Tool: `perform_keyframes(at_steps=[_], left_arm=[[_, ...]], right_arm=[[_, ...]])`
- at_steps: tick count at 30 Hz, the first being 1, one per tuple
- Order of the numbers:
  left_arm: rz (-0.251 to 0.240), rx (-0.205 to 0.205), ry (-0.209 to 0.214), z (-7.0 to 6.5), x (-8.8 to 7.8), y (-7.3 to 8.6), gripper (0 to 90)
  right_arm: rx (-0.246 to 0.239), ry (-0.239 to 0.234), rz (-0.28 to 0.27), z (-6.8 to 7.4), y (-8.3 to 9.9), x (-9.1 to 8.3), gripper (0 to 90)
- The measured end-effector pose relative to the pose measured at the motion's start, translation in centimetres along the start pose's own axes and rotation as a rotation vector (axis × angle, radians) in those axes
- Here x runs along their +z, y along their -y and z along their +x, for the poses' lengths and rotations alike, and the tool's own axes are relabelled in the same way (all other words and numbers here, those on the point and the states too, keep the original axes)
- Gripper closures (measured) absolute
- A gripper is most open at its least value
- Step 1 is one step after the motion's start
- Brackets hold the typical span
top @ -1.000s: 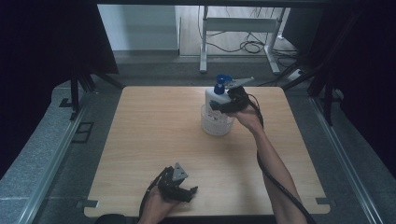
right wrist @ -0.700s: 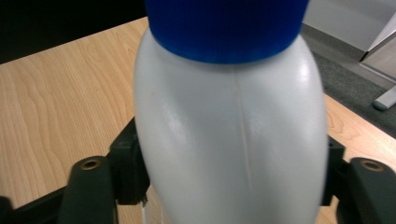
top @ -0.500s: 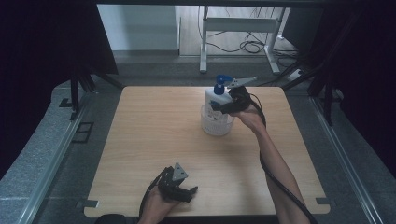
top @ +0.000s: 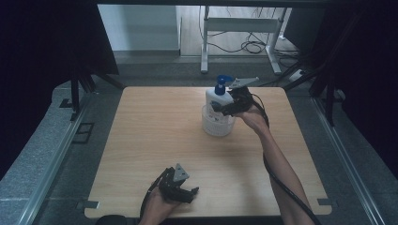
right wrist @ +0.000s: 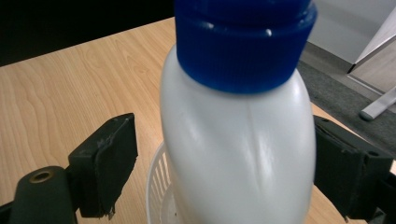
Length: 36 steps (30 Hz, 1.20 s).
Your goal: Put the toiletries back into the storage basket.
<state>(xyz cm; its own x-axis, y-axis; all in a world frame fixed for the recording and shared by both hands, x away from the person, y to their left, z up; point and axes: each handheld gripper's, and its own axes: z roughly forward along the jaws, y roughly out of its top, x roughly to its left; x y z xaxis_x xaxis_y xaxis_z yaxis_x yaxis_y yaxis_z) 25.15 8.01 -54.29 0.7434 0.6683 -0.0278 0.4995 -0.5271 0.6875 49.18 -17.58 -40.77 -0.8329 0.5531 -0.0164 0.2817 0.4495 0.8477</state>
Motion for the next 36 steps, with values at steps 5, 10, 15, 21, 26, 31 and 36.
perform_keyframes(at_steps=[5,10,15,21,26,31,36], left_arm=[[0.0,0.0,0.0,0.0,0.0,0.0,12.0],[0.001,0.0,-0.001,0.0,0.0,0.0,12.0],[0.001,0.0,-0.001,0.0,0.0,0.0,12.0],[0.001,0.0,-0.001,0.0,0.0,0.0,12.0],[0.0,0.0,0.0,0.0,0.0,0.0,12.0],[0.0,0.0,0.0,0.0,0.0,0.0,12.0],[-0.001,0.0,0.0,0.0,0.0,0.0,12.1]], right_arm=[[-0.003,0.001,-0.013,0.1,-0.2,-0.5,12.9],[-0.008,0.002,-0.021,0.1,-0.5,-1.1,12.7],[-0.005,0.007,-0.027,0.1,-0.7,-1.6,12.0],[-0.005,0.013,-0.009,0.2,-0.9,-2.1,6.0],[0.0,0.026,-0.005,0.2,-1.0,-2.5,0.0],[0.001,0.033,-0.001,0.4,-1.0,-3.0,0.0],[0.0,0.04,0.003,0.6,-0.9,-3.5,0.0]])
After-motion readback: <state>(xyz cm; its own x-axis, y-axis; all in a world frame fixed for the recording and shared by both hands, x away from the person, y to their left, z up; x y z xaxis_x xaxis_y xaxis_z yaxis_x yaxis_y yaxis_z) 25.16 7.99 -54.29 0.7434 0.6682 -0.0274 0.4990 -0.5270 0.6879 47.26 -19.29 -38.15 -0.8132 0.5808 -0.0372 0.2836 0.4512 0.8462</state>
